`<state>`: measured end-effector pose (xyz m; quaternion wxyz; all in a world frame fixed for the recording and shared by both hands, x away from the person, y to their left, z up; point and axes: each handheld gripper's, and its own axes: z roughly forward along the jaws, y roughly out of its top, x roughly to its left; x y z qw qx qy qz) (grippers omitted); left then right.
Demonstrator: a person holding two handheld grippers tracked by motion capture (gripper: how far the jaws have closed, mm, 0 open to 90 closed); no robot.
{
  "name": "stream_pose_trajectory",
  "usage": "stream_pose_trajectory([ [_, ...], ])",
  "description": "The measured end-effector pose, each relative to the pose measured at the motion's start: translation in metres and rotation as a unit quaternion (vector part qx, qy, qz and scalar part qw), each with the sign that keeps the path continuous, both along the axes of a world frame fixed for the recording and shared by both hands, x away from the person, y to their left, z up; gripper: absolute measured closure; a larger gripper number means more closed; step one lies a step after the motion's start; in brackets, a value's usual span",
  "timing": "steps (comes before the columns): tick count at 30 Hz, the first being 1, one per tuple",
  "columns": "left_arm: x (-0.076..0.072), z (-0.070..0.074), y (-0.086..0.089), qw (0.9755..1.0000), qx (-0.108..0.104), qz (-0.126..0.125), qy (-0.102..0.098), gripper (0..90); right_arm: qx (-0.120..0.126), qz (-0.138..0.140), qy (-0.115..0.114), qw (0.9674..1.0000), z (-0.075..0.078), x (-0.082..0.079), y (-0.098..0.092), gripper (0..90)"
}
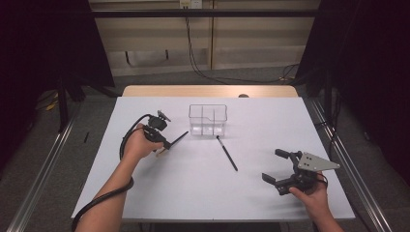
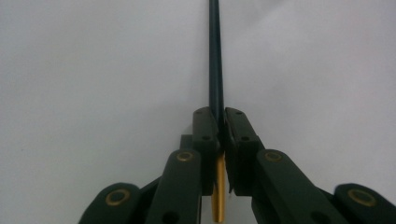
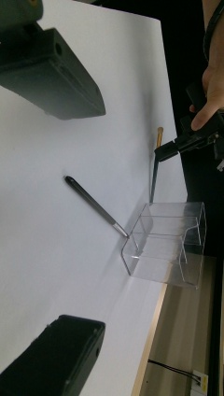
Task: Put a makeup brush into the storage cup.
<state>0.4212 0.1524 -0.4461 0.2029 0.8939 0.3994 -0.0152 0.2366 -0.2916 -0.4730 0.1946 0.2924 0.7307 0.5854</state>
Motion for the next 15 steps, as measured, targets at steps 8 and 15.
stream_pose_trajectory([
  [8,0.003,-0.006,-0.002,1.0,0.0,-0.002,-0.008,83.7,-0.001,0.0,0.0,1.0,0.0,0.0,0.0,0.0],
  [15,0.008,-0.009,-0.012,0.9997,0.018,-0.007,0.016,74.4,-0.003,0.001,0.0,1.0,0.0,0.0,-0.001,0.0],
])
